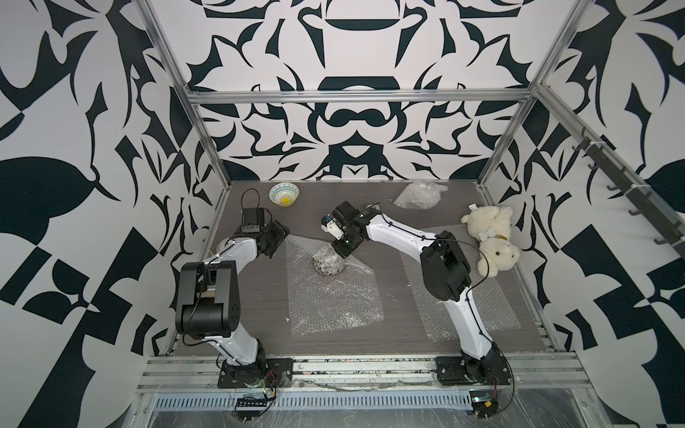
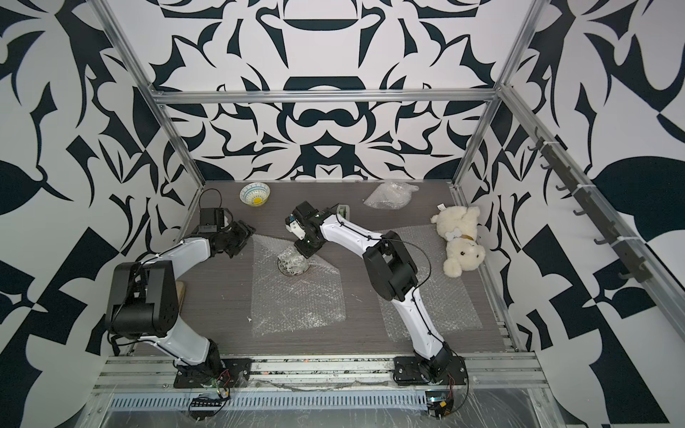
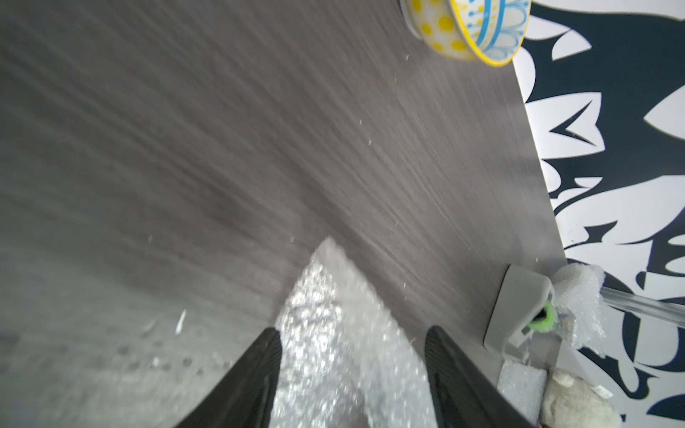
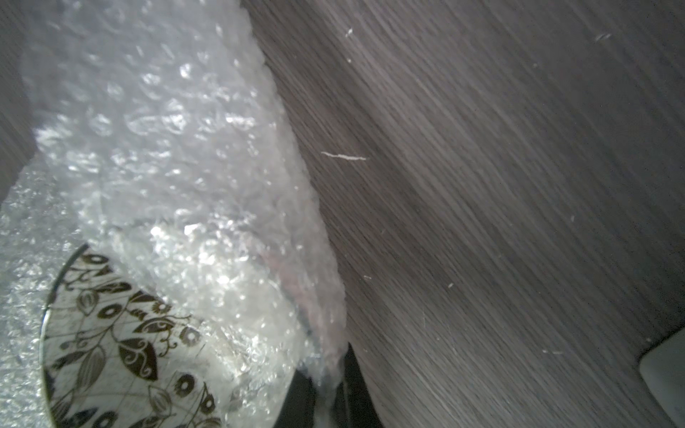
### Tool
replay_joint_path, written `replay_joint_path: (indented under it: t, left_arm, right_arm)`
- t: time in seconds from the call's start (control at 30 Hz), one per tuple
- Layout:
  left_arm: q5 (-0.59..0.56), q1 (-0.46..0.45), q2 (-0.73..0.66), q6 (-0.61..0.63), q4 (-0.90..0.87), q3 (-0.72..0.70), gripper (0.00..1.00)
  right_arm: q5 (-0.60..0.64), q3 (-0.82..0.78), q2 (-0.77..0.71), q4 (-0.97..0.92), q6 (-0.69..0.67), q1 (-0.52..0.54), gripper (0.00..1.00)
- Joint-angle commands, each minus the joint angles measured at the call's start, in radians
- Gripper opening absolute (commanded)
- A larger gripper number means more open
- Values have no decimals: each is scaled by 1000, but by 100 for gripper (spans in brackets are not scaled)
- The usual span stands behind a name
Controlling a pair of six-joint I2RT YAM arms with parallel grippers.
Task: Wrap bowls in bubble wrap
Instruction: Wrap the bowl in bubble wrap.
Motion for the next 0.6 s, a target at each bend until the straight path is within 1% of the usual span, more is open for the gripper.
replay_joint_path:
  t: [0.0,0.03,0.07,0.1,0.17,0.23,0.3,0.37,0.5,0.57]
  left_arm:
    - [48,6,68,27,0,45,57]
    - [57,7,83,29,2,53,55]
    - [64,6,95,31,8,60,49]
    - [62,6,105,33,14,63,47]
    - [59,6,121,36,15,71,47]
    - [58,7,137,41,16,77,43]
    - [69,8,144,49,14,83,32]
    - [75,7,141,50,24,82,24]
    - [76,7,123,60,25,79,11]
    - [74,8,110,67,20,81,8]
  right_arm:
    - [39,-15,-52,20,6,6,2]
    - [40,-15,-52,20,6,6,2]
    - [40,-15,-52,20,7,5,2]
    - [41,-16,-52,21,6,6,1]
    - [41,-18,-53,23,7,6,1]
    - [41,-18,-53,24,7,6,1]
    - [43,-16,-51,24,8,6,1]
    - [46,-15,-50,26,8,6,1]
    - [57,-20,-50,29,10,6,0]
    - [63,-21,-48,31,12,6,0]
